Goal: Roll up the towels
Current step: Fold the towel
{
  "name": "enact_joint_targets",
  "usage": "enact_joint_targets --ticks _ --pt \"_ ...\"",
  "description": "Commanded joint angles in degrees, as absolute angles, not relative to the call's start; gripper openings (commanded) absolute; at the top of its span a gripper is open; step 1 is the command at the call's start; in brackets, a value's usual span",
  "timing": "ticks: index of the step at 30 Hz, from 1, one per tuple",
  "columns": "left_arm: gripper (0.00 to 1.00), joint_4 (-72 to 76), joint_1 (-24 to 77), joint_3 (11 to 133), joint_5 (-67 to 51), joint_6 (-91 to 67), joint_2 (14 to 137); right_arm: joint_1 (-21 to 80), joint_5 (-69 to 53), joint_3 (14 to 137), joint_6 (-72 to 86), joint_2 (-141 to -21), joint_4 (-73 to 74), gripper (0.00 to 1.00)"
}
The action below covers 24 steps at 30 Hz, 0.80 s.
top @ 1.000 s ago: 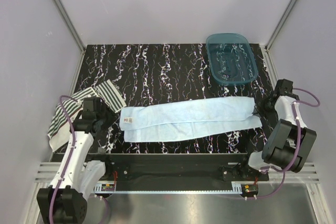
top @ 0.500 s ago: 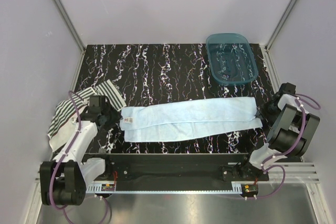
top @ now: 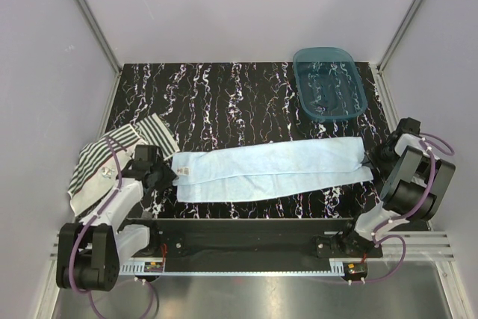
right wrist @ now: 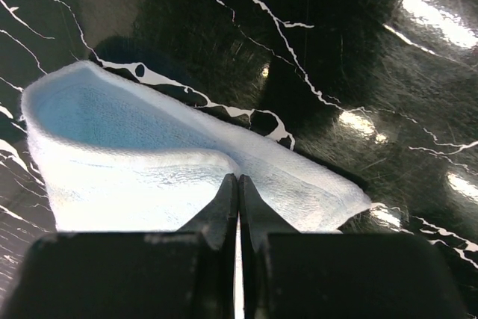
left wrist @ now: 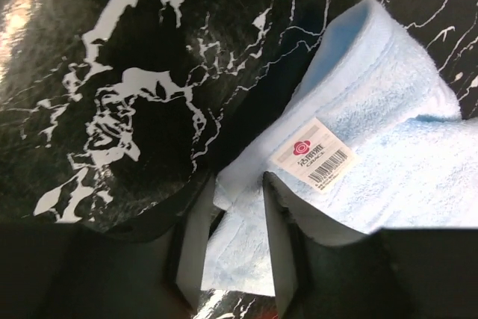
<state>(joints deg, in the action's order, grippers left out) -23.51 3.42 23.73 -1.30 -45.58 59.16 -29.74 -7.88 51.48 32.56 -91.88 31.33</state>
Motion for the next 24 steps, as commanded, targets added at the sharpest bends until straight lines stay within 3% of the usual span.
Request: enact_joint_targets --ticks 1,4,6,24 --pt "0.35 -20.66 4.04 21.97 -0.44 -45.00 61.52 -29.80 -9.49 52.74 31.99 -92.64 29.80 0.00" --pt "0.18 -19.86 4.04 22.67 -0.17 -44.91 62.57 -29.71 -10.02 52.21 31.99 -92.90 29.18 0.00" --pt "0.00 -19.25 4.13 23.11 -0.18 -44.82 63.63 -29.79 -10.02 51.95 32.08 -93.08 29.00 0.00" --pt "0.00 -36.47 4.13 41.91 -1.05 -42.28 52.65 -29.79 -12.22 58.88 32.87 -84.56 37.00 0.00"
